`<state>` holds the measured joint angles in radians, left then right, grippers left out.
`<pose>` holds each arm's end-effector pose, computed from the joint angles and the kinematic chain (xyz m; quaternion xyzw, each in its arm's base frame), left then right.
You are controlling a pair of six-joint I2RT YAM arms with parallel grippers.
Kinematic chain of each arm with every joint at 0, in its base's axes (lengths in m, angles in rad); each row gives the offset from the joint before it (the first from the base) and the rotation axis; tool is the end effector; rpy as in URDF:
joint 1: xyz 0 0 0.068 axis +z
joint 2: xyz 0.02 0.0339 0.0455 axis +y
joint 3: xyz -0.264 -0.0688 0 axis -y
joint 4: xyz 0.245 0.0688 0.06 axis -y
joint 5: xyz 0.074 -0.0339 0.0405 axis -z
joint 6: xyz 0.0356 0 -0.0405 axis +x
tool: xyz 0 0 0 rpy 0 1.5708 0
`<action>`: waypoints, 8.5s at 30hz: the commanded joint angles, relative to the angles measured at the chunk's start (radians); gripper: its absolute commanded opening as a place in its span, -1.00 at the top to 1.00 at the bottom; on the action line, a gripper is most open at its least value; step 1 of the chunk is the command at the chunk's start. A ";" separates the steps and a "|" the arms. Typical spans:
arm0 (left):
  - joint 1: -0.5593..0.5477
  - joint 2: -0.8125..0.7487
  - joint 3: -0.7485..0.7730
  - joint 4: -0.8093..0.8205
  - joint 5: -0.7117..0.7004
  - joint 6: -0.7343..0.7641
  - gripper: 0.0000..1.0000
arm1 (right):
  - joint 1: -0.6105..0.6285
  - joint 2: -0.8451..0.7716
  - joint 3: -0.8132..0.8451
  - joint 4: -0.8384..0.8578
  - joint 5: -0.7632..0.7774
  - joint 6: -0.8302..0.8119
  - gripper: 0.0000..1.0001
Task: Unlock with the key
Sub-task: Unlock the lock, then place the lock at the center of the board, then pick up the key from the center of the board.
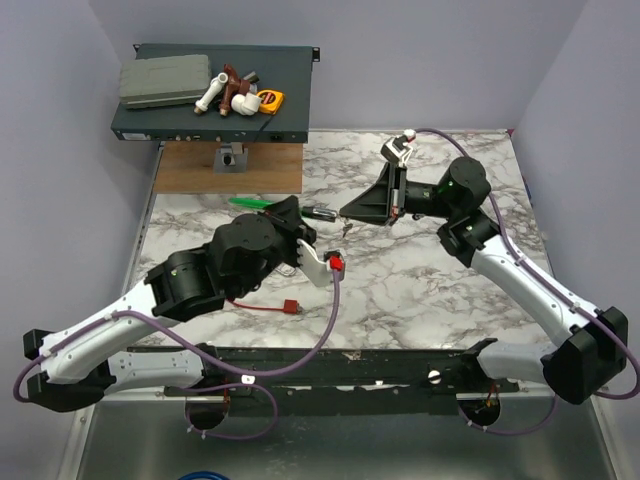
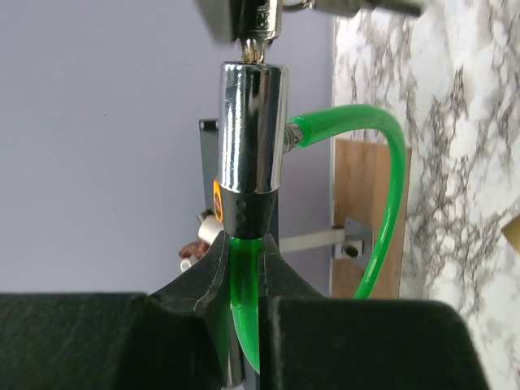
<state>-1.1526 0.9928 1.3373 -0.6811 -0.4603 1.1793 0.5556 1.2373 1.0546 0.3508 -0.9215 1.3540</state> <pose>0.0900 -0.1636 0.4389 0.6779 0.4341 0.1936 0.5609 0.2226 0.1716 0.3934 -0.0883 0.6645 0.7243 0.1612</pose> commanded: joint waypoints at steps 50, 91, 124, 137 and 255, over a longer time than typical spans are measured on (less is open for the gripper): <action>-0.013 0.342 0.701 -0.195 0.375 -0.513 1.00 | -0.187 -0.349 -0.087 0.174 -0.050 -0.801 0.39; 0.391 0.992 0.739 -0.294 0.504 -0.715 1.00 | -0.187 -0.323 -0.365 -0.527 0.738 -0.785 0.99; 0.519 1.063 0.757 -0.554 0.749 -0.837 -0.85 | -0.099 -0.036 -0.153 -0.802 0.955 -0.881 -0.07; 0.606 0.451 0.336 -0.569 0.769 -0.833 -0.97 | 0.087 -0.241 -0.237 -0.659 0.684 -0.615 -1.00; 0.723 -0.336 -0.389 -0.158 1.463 -0.620 -0.97 | 0.940 -0.052 0.143 -0.679 1.528 -0.624 0.99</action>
<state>-0.4332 0.7197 0.9737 -0.9623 0.8177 0.5175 1.4929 1.1725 1.1282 -0.4118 0.6121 0.8211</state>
